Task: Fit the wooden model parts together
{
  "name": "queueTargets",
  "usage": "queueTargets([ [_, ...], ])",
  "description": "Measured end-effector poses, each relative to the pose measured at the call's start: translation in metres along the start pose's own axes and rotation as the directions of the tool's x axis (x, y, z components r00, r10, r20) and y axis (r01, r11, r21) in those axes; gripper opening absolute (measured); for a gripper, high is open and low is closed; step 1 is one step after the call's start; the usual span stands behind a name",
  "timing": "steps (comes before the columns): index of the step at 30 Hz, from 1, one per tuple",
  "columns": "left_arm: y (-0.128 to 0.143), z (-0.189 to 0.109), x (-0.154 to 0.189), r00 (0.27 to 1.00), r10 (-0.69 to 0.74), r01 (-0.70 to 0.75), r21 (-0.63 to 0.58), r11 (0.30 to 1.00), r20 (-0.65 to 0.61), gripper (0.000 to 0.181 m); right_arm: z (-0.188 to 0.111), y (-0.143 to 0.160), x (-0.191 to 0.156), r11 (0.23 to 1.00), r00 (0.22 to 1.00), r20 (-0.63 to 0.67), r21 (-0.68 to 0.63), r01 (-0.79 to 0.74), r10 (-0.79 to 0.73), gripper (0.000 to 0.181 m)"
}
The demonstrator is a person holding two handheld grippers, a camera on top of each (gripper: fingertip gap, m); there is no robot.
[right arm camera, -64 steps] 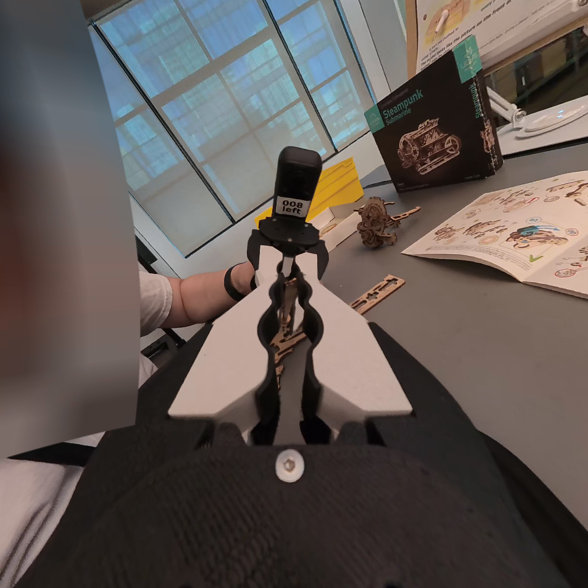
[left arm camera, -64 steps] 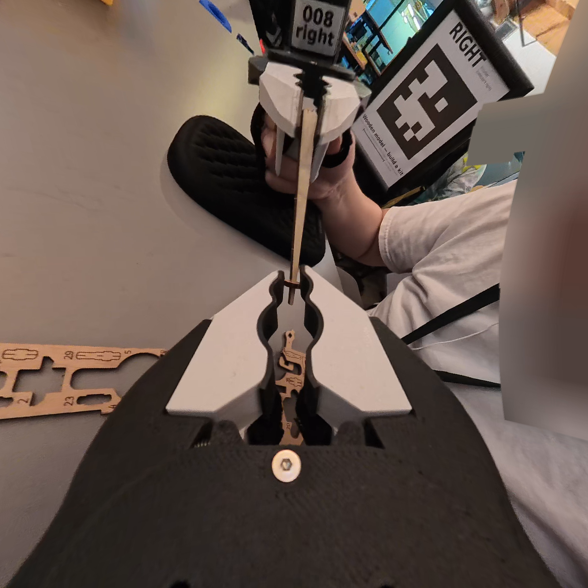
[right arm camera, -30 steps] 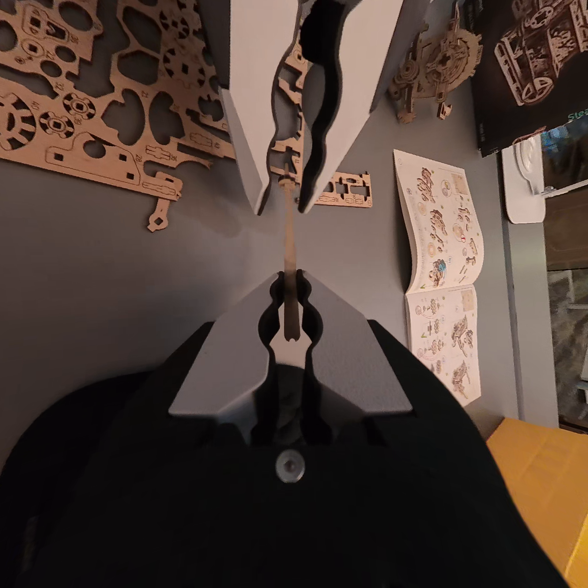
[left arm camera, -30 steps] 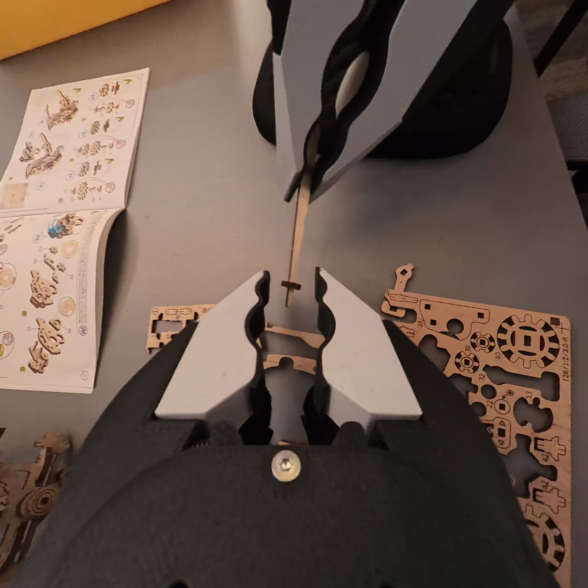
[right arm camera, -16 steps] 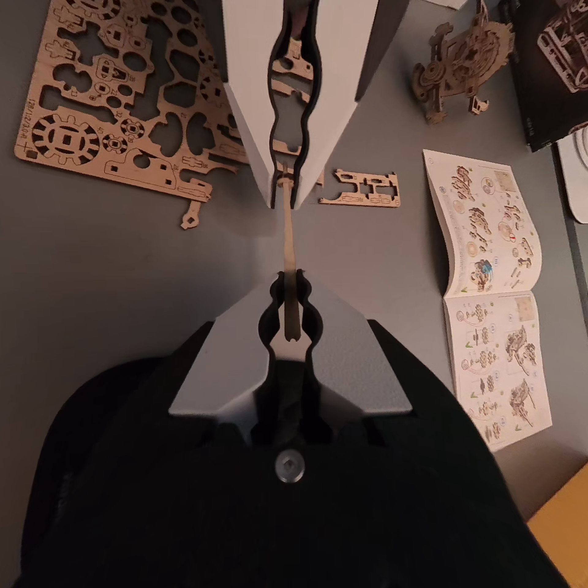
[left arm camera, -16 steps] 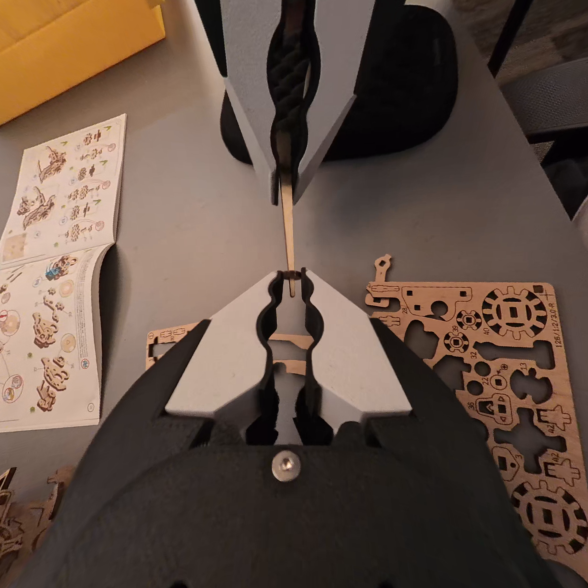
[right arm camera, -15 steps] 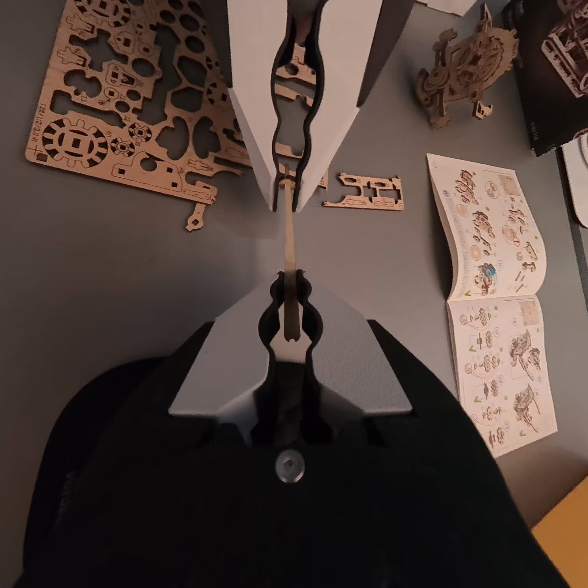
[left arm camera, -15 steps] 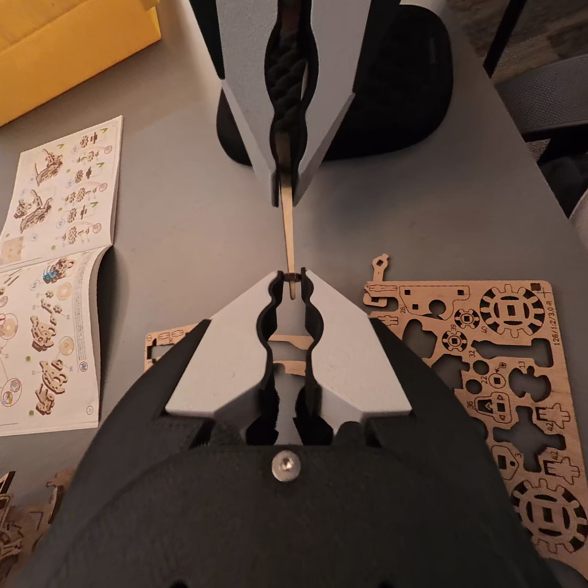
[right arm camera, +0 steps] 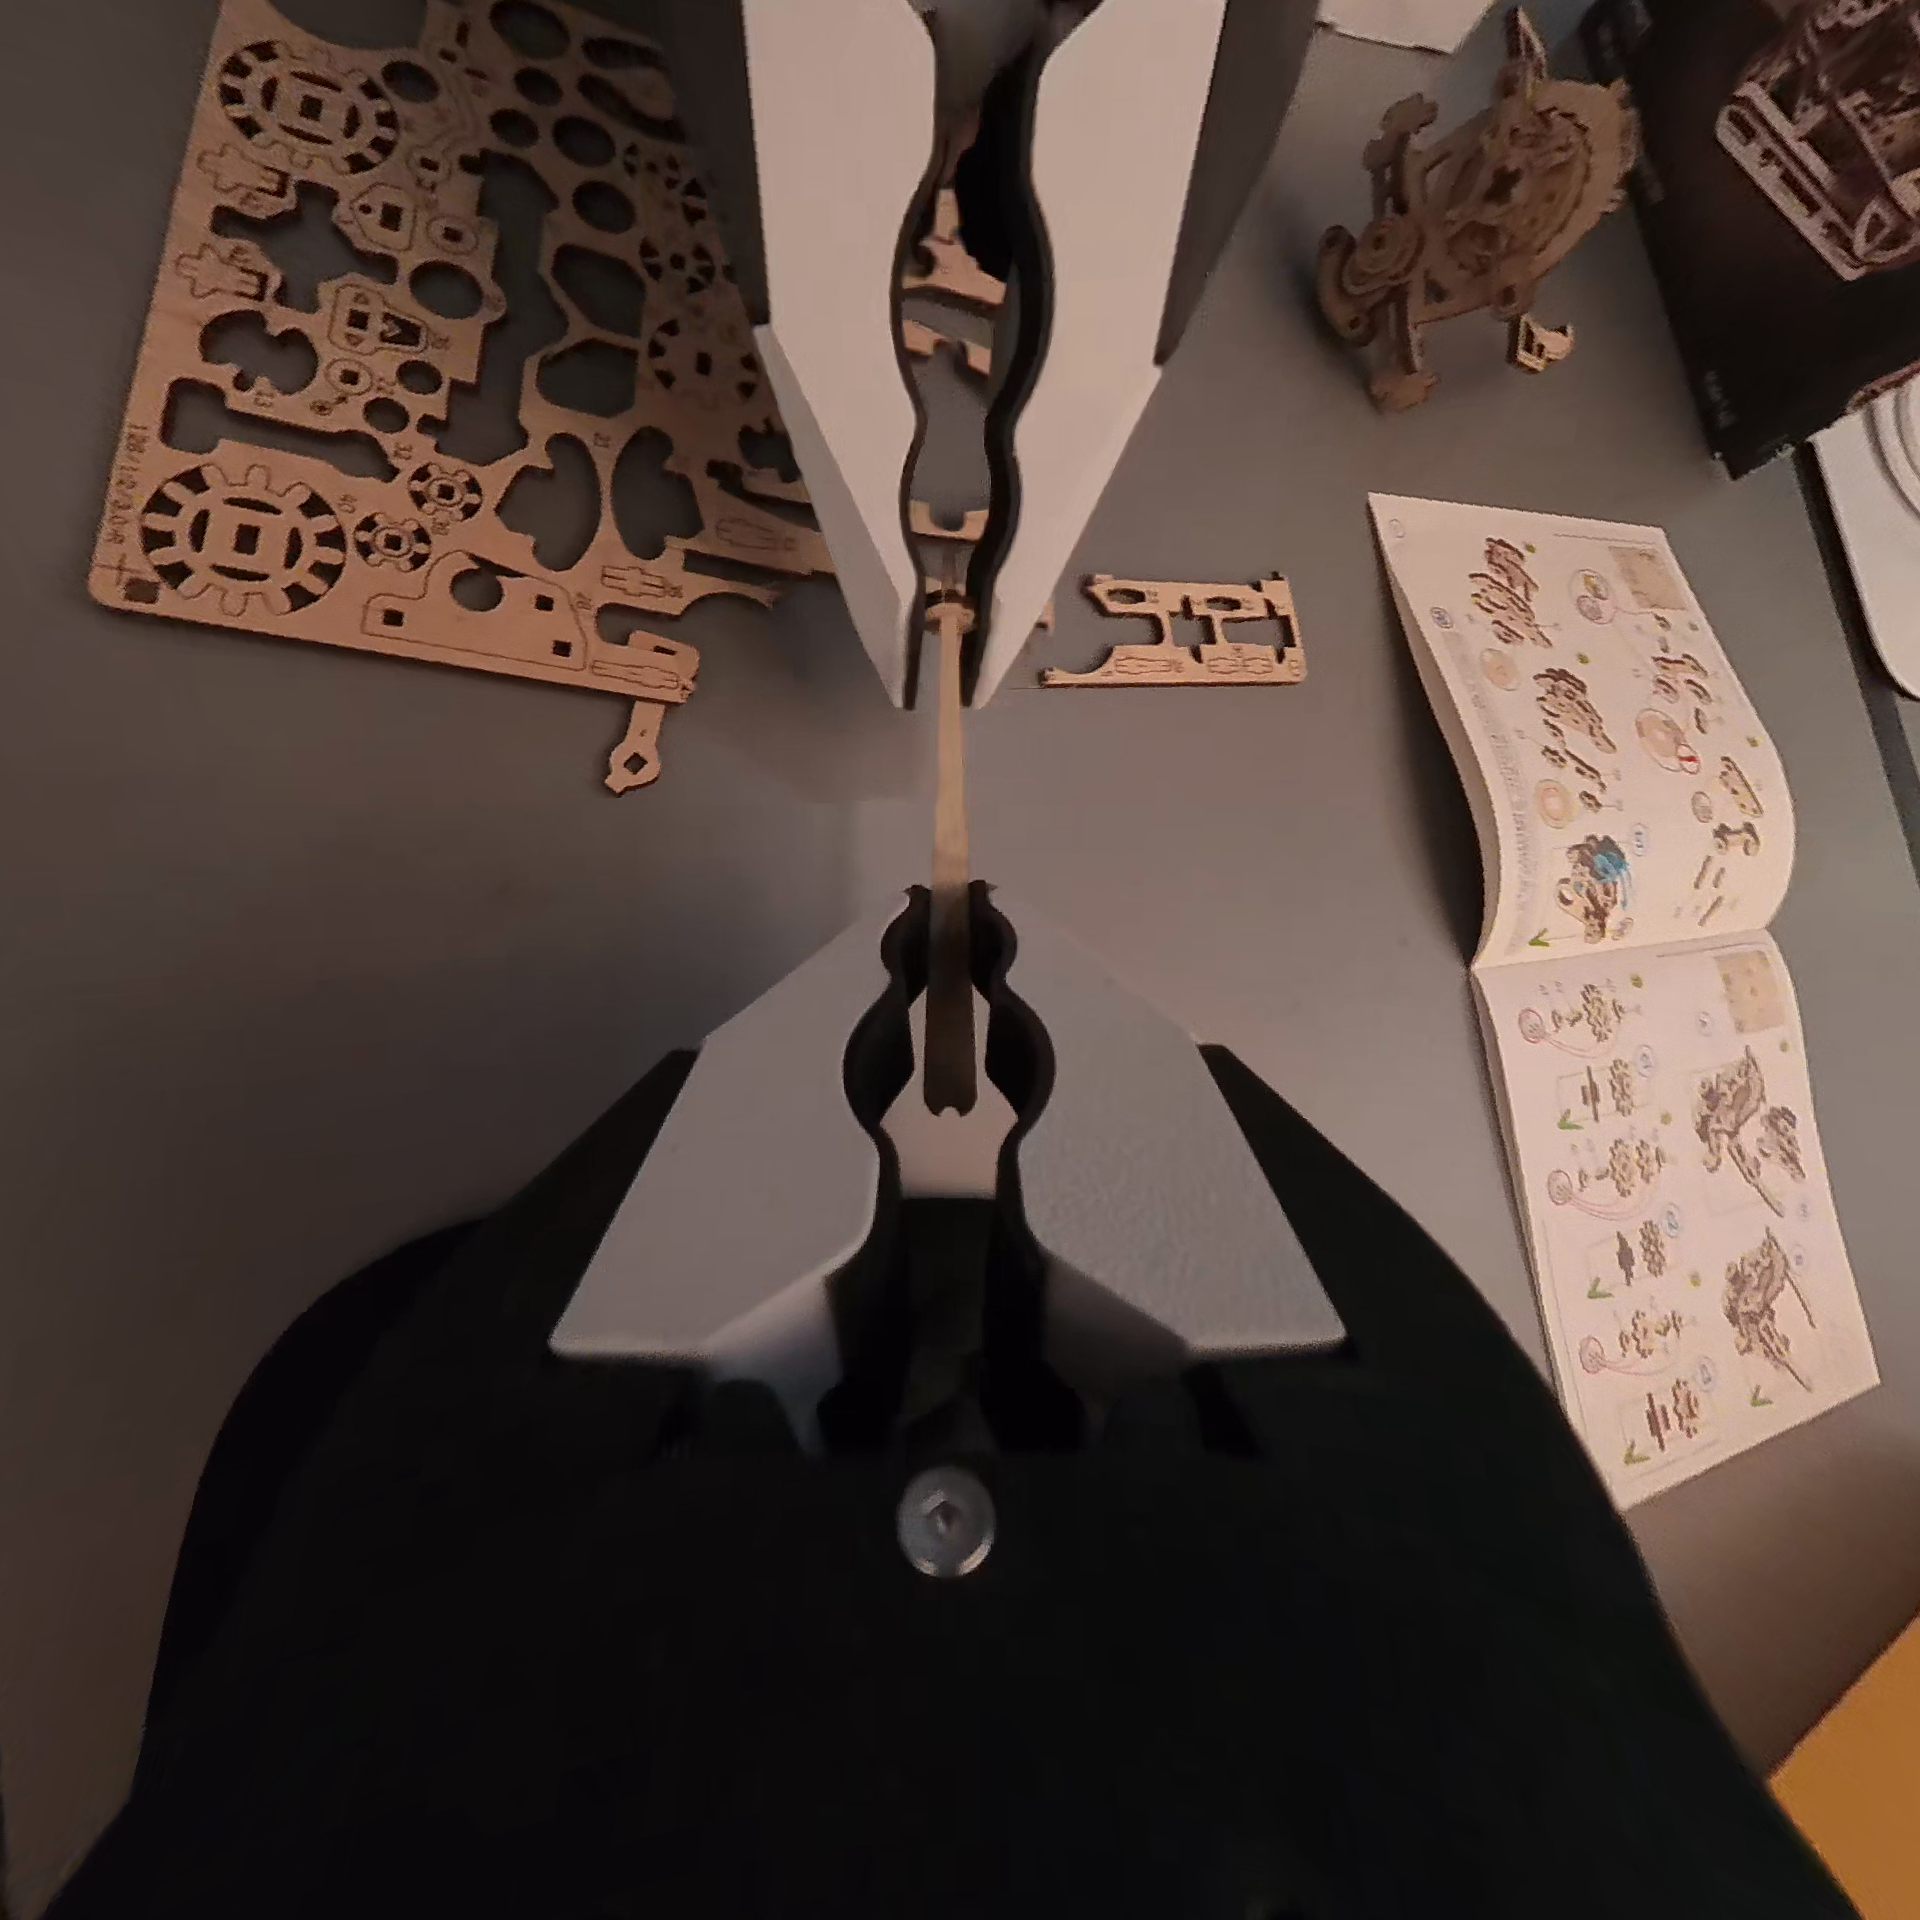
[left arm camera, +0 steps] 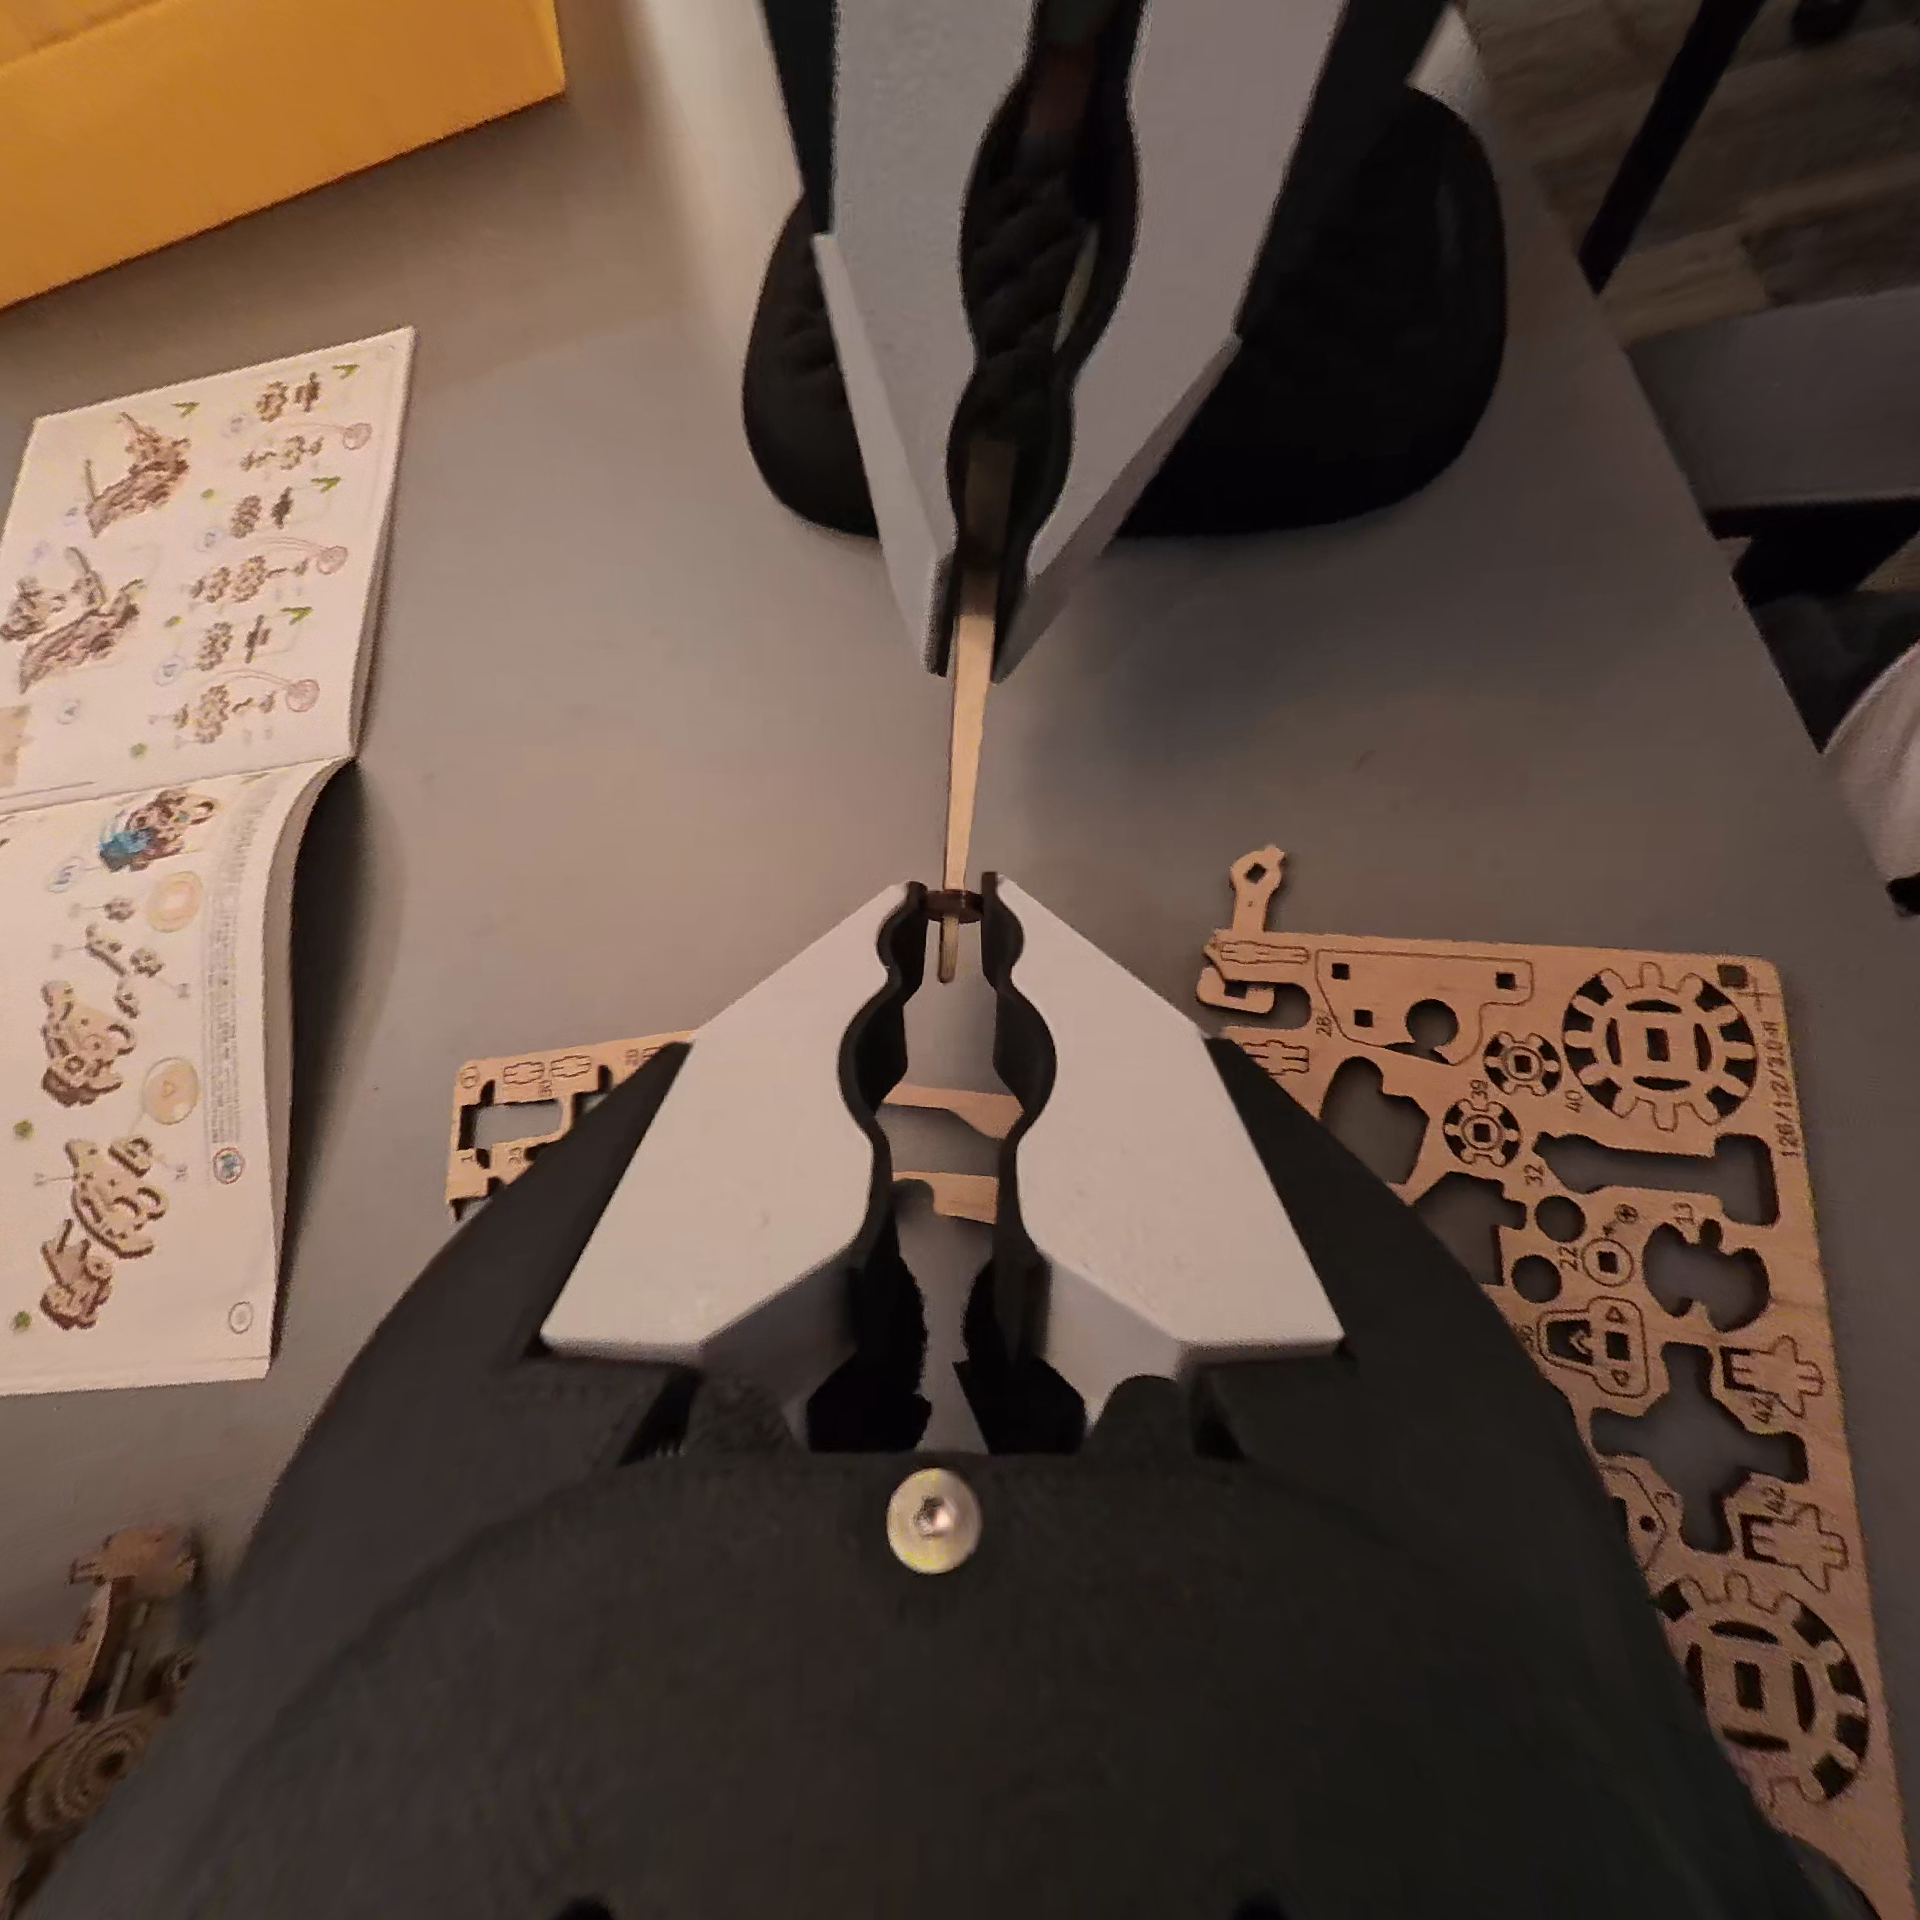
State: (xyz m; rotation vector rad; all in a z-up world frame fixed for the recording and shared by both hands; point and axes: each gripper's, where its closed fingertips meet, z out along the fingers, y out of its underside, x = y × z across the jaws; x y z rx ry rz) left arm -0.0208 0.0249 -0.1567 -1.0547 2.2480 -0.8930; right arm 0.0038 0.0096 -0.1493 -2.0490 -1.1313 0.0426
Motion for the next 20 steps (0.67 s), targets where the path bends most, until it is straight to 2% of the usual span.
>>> queueTargets([
  [3, 0.001, 0.003, 0.014, 0.998, 0.046, -0.046, -0.012, 0.999, -0.052, 0.008, -0.003, -0.001, -0.008, 0.995, 0.993, 0.072, 0.028, 0.093, -0.095, 0.005],
  [5, 0.002, 0.003, 0.019, 0.995, 0.060, -0.061, -0.014, 0.998, -0.075, 0.008, -0.005, -0.005, -0.010, 0.996, 0.989, 0.120, 0.054, 0.077, -0.083, 0.005],
  [9, 0.004, 0.001, 0.001, 1.000, 0.014, -0.014, -0.028, 1.000, 0.012, 0.008, -0.005, -0.012, 0.001, 0.997, 0.998, 0.067, 0.071, -0.021, 0.017, 0.004],
  [17, 0.007, -0.003, -0.003, 1.000, -0.005, 0.005, -0.021, 1.000, 0.005, 0.008, -0.013, -0.003, 0.007, 0.992, 0.995, 0.063, 0.094, -0.086, 0.081, 0.005],
  [20, -0.007, -0.008, 0.000, 0.999, -0.026, 0.028, 0.049, 0.998, -0.027, 0.008, -0.021, -0.010, 0.008, 0.984, 0.993, 0.073, 0.145, -0.099, 0.089, 0.005],
])
